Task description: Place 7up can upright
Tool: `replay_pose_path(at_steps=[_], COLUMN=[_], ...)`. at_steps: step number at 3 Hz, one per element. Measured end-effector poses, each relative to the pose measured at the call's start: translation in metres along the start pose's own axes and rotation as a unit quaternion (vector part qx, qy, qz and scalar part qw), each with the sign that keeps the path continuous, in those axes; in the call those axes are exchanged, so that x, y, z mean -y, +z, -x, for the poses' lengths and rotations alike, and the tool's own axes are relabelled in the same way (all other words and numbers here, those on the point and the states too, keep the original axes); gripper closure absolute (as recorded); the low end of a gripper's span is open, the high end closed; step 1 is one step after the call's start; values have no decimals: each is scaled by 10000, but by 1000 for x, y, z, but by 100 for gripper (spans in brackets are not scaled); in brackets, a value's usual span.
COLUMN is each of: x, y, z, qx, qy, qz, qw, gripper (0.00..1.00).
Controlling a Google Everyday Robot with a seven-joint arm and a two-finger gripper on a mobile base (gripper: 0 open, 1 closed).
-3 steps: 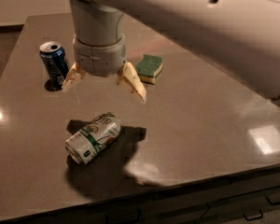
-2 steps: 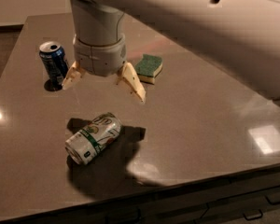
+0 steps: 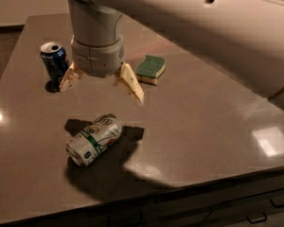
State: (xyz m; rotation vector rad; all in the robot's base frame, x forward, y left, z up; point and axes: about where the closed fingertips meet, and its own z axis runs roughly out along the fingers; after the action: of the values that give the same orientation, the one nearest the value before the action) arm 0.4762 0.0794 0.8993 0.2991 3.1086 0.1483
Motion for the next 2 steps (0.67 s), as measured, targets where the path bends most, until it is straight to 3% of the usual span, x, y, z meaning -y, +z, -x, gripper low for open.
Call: replay_pose_path(at_steps=[2], x=[-3], y=[14], z=[-24], qx=[-458], qy=[468], qz=[242], qw=[9976], gripper=[0])
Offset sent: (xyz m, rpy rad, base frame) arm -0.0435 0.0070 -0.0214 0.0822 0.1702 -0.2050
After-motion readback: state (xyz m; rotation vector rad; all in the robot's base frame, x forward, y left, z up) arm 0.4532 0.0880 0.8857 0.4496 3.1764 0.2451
